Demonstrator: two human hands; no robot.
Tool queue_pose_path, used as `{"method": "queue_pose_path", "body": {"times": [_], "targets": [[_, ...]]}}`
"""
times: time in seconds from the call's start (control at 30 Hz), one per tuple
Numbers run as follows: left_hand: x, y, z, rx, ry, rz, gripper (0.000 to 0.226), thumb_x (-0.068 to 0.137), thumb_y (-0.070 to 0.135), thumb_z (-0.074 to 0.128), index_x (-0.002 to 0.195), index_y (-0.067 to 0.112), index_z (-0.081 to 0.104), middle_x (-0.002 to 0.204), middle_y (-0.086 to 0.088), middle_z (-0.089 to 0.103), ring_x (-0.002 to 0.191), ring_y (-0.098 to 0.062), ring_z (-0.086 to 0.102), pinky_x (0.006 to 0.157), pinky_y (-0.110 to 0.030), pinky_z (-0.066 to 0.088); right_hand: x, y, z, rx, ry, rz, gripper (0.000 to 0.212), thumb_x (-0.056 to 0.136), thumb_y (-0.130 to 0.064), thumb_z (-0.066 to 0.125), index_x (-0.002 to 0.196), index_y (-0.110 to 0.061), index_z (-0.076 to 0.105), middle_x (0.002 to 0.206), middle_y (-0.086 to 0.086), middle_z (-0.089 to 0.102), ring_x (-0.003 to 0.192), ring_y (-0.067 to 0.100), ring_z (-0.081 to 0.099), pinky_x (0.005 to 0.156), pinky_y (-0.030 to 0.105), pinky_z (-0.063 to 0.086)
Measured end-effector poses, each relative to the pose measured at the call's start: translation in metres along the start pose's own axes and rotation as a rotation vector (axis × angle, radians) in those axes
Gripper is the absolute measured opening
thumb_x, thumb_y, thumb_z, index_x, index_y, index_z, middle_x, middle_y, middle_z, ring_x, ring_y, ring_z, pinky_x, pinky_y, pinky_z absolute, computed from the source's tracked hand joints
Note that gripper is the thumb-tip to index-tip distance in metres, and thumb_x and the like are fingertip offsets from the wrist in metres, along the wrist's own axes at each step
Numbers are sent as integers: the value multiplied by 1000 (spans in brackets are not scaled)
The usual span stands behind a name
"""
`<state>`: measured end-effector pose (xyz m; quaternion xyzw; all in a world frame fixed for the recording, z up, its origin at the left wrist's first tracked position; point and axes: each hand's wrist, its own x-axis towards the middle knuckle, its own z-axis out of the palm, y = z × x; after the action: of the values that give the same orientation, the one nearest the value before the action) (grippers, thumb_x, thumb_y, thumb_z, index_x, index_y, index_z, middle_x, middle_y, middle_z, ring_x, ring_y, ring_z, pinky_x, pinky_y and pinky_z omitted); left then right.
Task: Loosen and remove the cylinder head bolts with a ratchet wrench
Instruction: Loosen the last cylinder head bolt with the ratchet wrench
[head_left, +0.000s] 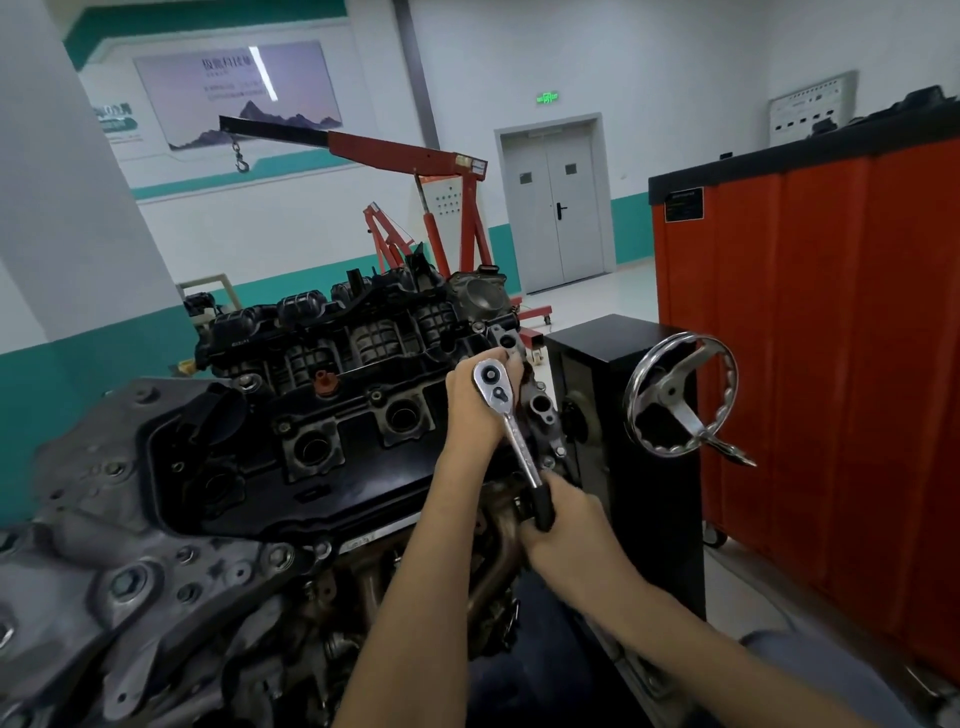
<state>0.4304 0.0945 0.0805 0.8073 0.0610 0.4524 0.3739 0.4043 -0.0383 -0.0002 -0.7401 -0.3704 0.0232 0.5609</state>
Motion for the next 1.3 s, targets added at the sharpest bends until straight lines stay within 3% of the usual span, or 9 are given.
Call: {"method": "queue_pose_path", "body": {"times": [0.17, 0.23, 0.33, 0.43, 0.57, 0.73, 0.87, 1.1, 1.3], "targets": [[1, -12, -19, -61, -163, 7, 43, 86, 5, 69, 54, 6, 41, 55, 0, 43, 62, -10, 44, 68, -28, 44, 39, 6, -76, -457, -171, -112, 10, 85, -12, 57, 88, -21, 57, 70, -1, 55, 59, 13, 56, 51, 22, 44], [3, -7, -20, -28, -228, 3, 47, 87, 7, 69, 48, 19, 46, 51, 11, 46, 55, -2, 44, 60, -17, 40, 63, -4, -104, -707, -218, -203, 8, 87, -15, 57, 91, -21, 56, 69, -6, 52, 56, 5, 53, 46, 11, 34], [3, 0, -16, 15, -230, 33, 58, 90, 4, 62, 42, 30, 44, 43, 14, 41, 45, -1, 34, 50, -15, 28, 89, -19, -128, -994, -144, -338, 6, 87, -19, 54, 90, -20, 50, 63, -8, 43, 53, 7, 41, 46, 19, 24], [-3, -2, -10, -97, -99, -6, 57, 95, 12, 59, 48, 29, 34, 44, 14, 35, 46, -2, 30, 50, -14, 27, 77, -9, -114, -902, -83, -274, 15, 85, -19, 56, 80, -25, 43, 64, -6, 44, 56, 12, 46, 46, 20, 23], [-7, 0, 5, -154, -36, -10, 60, 96, 11, 58, 44, 32, 39, 44, 12, 34, 47, -2, 28, 51, -16, 26, 20, 14, -49, -266, -9, -12, 14, 81, -6, 59, 77, -18, 53, 66, 3, 57, 59, 17, 57, 51, 34, 47], [-8, 4, 7, -161, 2, 5, 62, 92, -3, 56, 48, 32, 29, 46, 12, 27, 50, -3, 21, 54, -22, 21, -4, -1, 30, 198, 45, 67, 14, 80, -3, 55, 79, -17, 57, 64, -1, 59, 54, 4, 54, 47, 15, 40], [-6, 2, -1, -120, -63, -15, 56, 96, 11, 58, 53, 23, 25, 44, 12, 28, 47, -4, 25, 50, -18, 24, 11, 13, -16, -33, -45, -23, 14, 78, -1, 57, 77, -15, 55, 58, -4, 51, 49, 7, 46, 47, 18, 37], [0, 2, -12, 33, -226, 76, 53, 91, 0, 59, 52, 22, 31, 44, 12, 37, 46, -4, 30, 49, -16, 23, 95, -21, -138, -1046, -204, -358, 7, 89, -17, 53, 93, -20, 48, 63, -8, 49, 54, 4, 47, 47, 16, 30], [-8, 3, 2, -180, 43, -98, 51, 97, 13, 55, 55, 19, 29, 47, 11, 30, 50, -5, 26, 54, -22, 26, 48, 6, -87, -639, -97, -189, 18, 86, -14, 58, 81, -23, 43, 68, -3, 51, 55, 8, 50, 47, 16, 34]]}}
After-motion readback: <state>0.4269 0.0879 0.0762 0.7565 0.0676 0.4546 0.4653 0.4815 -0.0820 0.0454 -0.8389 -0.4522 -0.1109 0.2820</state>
